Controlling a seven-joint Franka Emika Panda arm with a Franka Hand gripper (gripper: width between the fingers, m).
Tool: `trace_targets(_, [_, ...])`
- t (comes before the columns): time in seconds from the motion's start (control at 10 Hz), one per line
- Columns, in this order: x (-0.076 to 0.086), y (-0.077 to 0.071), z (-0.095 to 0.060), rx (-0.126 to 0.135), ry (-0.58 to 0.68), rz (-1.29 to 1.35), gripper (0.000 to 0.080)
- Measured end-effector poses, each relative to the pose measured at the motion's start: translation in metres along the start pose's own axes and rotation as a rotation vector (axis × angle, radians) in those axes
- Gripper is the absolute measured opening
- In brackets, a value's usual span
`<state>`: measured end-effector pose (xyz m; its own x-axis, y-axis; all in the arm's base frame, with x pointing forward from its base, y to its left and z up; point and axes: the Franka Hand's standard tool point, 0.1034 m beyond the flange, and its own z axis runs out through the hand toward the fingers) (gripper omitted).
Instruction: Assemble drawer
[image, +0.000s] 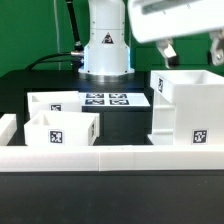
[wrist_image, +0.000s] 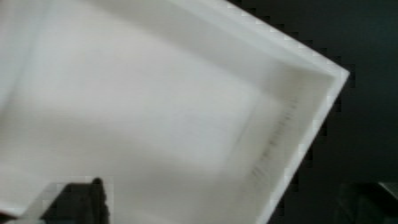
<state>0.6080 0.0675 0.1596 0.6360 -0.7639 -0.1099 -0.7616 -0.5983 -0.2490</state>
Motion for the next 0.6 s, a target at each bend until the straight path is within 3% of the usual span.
trace_targets(0.1, [0.005, 0.005, -0.007, 0.008, 0.006, -0.025, 0.0648])
trace_targets(0.4, [0.002, 0.004, -0.002, 0.002, 0.0, -0.029, 0.0649])
trace_targets(0.5, [0.004, 0.009, -0.002, -0.011, -0.005, -0.107, 0.0649])
trace_targets(0.6, [0.013, 0.023, -0.004, -0.034, -0.019, -0.215, 0.0649])
